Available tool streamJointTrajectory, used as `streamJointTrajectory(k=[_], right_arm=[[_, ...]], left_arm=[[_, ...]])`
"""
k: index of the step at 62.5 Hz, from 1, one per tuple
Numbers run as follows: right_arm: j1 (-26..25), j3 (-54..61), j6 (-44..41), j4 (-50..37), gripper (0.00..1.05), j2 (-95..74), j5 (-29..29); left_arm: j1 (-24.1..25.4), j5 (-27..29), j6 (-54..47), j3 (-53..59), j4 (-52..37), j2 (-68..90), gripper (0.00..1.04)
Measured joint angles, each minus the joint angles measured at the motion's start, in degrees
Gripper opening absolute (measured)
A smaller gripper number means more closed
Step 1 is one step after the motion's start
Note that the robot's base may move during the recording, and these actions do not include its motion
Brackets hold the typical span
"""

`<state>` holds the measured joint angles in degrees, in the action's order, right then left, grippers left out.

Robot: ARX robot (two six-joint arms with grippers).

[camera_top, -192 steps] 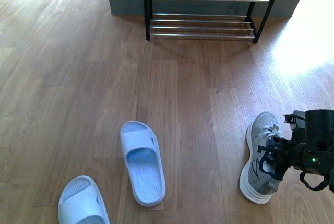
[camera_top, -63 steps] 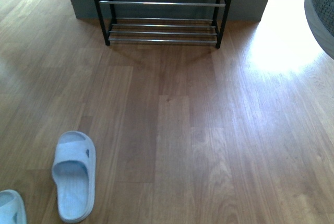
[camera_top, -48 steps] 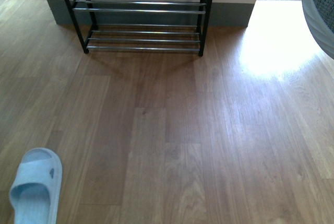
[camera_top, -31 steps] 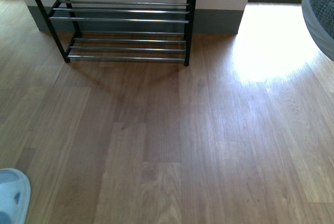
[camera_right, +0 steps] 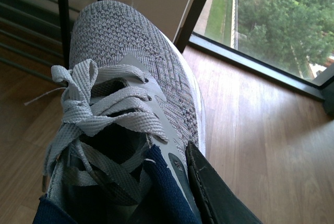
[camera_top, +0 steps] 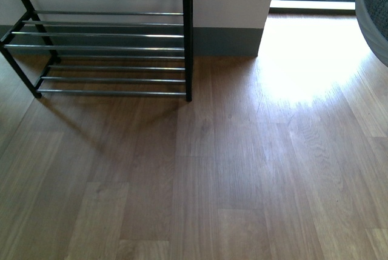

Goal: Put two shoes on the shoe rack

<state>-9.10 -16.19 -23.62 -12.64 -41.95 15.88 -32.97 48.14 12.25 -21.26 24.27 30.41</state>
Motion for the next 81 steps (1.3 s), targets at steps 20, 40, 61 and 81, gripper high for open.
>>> streamJointTrajectory(k=[20, 40, 61, 81], right_arm=[[-0.02, 0.00, 0.00, 0.00, 0.01, -0.02, 0.26], [-0.02, 0.00, 0.00, 0.00, 0.01, 0.00, 0.07], [0.09, 0.00, 0.00, 0.00, 0.01, -0.02, 0.70], [0.07, 0.00, 0.00, 0.00, 0.01, 0.00, 0.37]], left_arm=[[0.00, 0.35, -0.02, 0.00, 0.00, 0.00, 0.01], [0.02, 0.31, 0.00, 0.00, 0.00, 0.00, 0.01], [0.04, 0.90, 0.00, 0.00, 0.00, -0.04, 0.01], [0.04, 0.72, 0.00, 0.00, 0.00, -0.04, 0.01]])
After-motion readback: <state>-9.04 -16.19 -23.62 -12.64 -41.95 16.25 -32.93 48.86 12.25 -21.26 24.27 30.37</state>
